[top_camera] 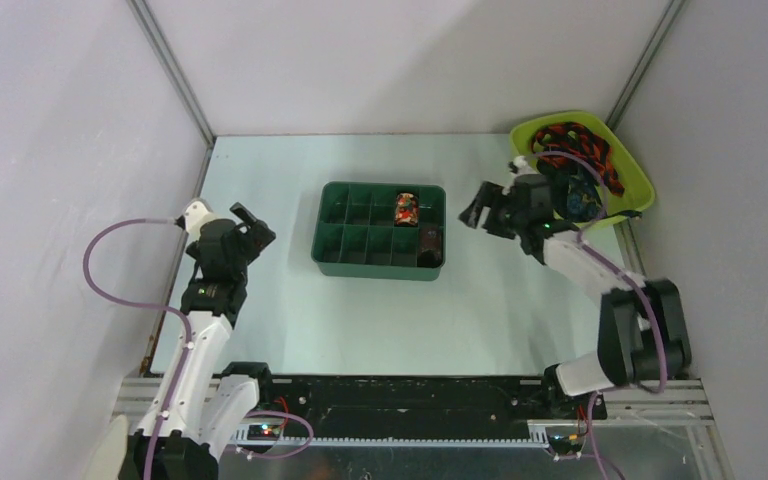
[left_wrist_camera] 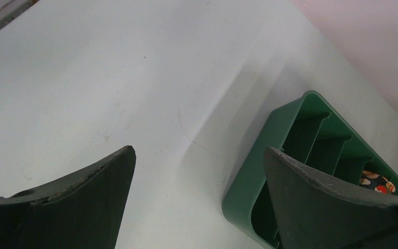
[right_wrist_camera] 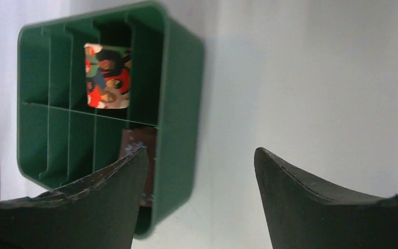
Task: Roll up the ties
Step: Move the storage box to the corner of the board, then pick up the tie from the bin.
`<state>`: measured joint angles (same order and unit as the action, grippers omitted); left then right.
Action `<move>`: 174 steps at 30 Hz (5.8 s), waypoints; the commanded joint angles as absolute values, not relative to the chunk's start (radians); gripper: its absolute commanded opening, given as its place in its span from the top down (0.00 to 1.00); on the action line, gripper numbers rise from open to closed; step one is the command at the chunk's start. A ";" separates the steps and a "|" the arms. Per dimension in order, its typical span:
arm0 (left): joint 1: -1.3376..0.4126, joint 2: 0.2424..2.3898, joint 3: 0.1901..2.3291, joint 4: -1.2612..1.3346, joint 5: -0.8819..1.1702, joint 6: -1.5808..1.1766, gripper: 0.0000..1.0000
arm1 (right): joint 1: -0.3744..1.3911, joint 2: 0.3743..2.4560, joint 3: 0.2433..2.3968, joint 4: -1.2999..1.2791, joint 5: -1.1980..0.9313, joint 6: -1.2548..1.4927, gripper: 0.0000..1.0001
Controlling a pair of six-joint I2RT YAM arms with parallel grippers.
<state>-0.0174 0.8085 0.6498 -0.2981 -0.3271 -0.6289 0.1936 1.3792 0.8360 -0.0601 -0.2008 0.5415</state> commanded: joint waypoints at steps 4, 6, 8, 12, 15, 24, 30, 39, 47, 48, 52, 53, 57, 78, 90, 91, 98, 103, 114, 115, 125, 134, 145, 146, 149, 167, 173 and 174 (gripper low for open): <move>-0.029 0.793 0.643 -0.266 -0.270 -0.630 0.00 | 0.320 1.664 1.054 -0.011 -0.275 0.548 0.30; -0.029 0.784 0.640 -0.274 -0.260 -0.630 0.00 | 0.332 1.717 1.114 -0.010 -0.264 0.555 0.32; -0.029 0.776 0.638 -0.281 -0.258 -0.629 0.00 | 0.341 1.759 1.150 -0.011 -0.252 0.558 0.33; -0.029 0.766 0.639 -0.290 -0.260 -0.623 0.01 | 0.350 1.823 1.202 -0.009 -0.217 0.560 0.39; -0.029 0.767 0.655 -0.299 -0.255 -0.623 0.01 | 0.354 1.868 1.236 -0.029 -0.198 0.554 0.48; -0.029 0.760 0.725 -0.396 -0.242 -0.617 0.01 | 0.374 1.923 1.297 -0.054 -0.173 0.566 0.65; -0.028 0.732 0.769 -0.452 -0.236 -0.590 0.00 | 0.394 1.971 1.344 0.037 -0.143 0.655 0.86; -0.027 0.706 0.843 -0.568 -0.266 -0.577 0.00 | 0.469 2.149 1.682 -0.044 -0.005 0.737 0.91; -0.026 0.685 0.844 -0.574 -0.256 -0.584 0.00 | 0.511 2.351 1.994 -0.103 0.148 0.820 0.91; -0.026 0.682 0.841 -0.569 -0.241 -0.579 0.00 | 0.516 2.366 2.038 -0.097 0.163 0.824 0.91; -0.026 0.673 0.828 -0.565 -0.226 -0.571 0.00 | 0.527 2.468 2.182 -0.074 0.200 0.823 0.91; -0.026 0.671 0.826 -0.568 -0.228 -0.571 0.00 | 0.529 2.504 2.208 -0.071 0.210 0.823 0.91; -0.023 0.659 0.820 -0.577 -0.231 -0.569 0.00 | 0.534 2.608 2.359 -0.070 0.211 0.831 0.90; -0.004 0.699 0.823 -0.560 -0.198 -0.578 0.00 | 0.414 2.166 1.994 0.012 0.084 0.439 0.22; -0.003 0.750 0.835 -0.550 -0.165 -0.587 0.00 | 0.027 1.759 1.664 -0.536 0.018 0.240 0.23; -0.003 0.756 0.835 -0.542 -0.154 -0.587 0.00 | 0.014 1.759 1.655 -0.543 -0.003 0.217 0.23; -0.003 0.770 0.838 -0.509 -0.094 -0.585 0.00 | -0.032 1.859 1.702 -0.623 -0.122 0.143 0.23; -0.003 0.760 0.830 -0.518 -0.107 -0.580 0.00 | -0.032 1.962 1.753 -0.671 -0.084 0.126 0.23; -0.003 0.777 0.824 -0.506 -0.084 -0.583 0.00 | -0.005 2.077 1.834 -0.709 0.151 0.066 0.24; -0.003 0.779 0.823 -0.505 -0.082 -0.584 0.00 | -0.006 2.082 1.839 -0.716 0.157 0.064 0.25; -0.003 0.788 0.821 -0.499 -0.065 -0.585 0.00 | -0.010 2.132 1.860 -0.729 0.154 0.050 0.41; -0.003 0.782 0.811 -0.498 -0.063 -0.584 0.00 | -0.011 2.180 1.892 -0.741 0.138 0.038 0.46; -0.003 0.782 0.807 -0.500 -0.057 -0.586 0.00 | -0.003 2.178 1.883 -0.742 0.120 0.023 0.55; -0.003 0.783 0.806 -0.499 -0.058 -0.586 0.00 | -0.003 2.178 1.880 -0.741 0.120 0.020 0.55; -0.003 0.786 0.805 -0.498 -0.058 -0.586 0.00 | -0.003 2.181 1.879 -0.735 0.124 0.013 0.58; -0.003 0.800 0.807 -0.497 -0.050 -0.590 0.00 | -0.040 2.027 1.851 -0.622 0.048 0.082 0.28; -0.003 0.806 0.803 -0.485 -0.044 -0.595 0.00 | -0.127 2.054 1.932 -0.586 0.098 0.214 0.28; -0.003 0.808 0.803 -0.484 -0.041 -0.596 0.00 | -0.136 2.089 1.952 -0.592 0.106 0.228 0.28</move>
